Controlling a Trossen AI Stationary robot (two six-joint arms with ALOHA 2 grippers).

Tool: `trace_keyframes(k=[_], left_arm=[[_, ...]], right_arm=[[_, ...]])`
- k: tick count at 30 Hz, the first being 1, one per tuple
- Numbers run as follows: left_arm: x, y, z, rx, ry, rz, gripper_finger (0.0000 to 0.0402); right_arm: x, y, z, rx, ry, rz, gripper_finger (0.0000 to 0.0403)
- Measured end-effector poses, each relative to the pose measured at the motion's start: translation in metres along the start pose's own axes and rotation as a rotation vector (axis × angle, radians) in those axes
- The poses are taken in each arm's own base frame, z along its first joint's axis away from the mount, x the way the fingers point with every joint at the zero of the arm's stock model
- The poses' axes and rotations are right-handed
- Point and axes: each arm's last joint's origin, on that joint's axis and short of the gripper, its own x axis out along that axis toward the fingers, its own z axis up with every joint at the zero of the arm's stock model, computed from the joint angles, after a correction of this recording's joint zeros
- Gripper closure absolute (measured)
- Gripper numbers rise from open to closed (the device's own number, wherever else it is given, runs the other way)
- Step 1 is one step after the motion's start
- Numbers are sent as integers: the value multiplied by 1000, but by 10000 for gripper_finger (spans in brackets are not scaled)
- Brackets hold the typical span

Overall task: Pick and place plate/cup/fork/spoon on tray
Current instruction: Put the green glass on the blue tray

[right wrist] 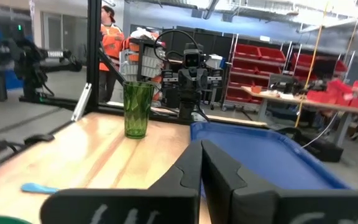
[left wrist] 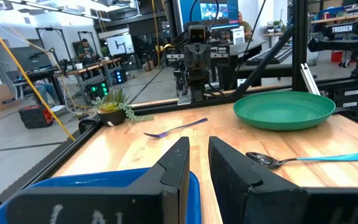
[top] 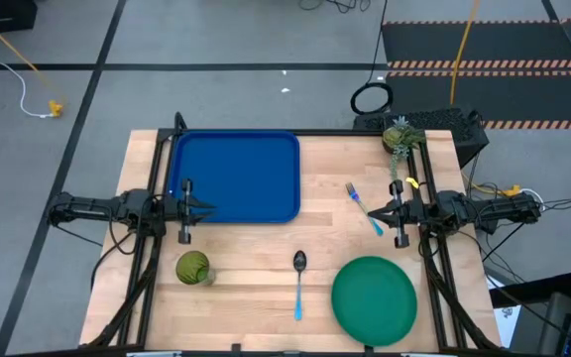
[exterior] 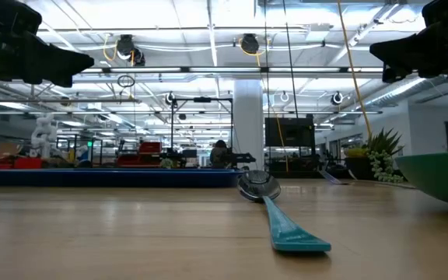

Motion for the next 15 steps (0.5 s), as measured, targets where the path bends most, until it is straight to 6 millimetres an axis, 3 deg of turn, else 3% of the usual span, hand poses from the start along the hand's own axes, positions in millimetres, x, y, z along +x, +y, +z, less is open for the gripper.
trace_keyframes(k=[6,15], left_arm=[[0,0,0,0,0,0,337],[0,0,0,0,-1,0,337]], right_arm=[[0,0,0,-118,-4,-1,403],[0,-1,7,-78,-69,-13,403]])
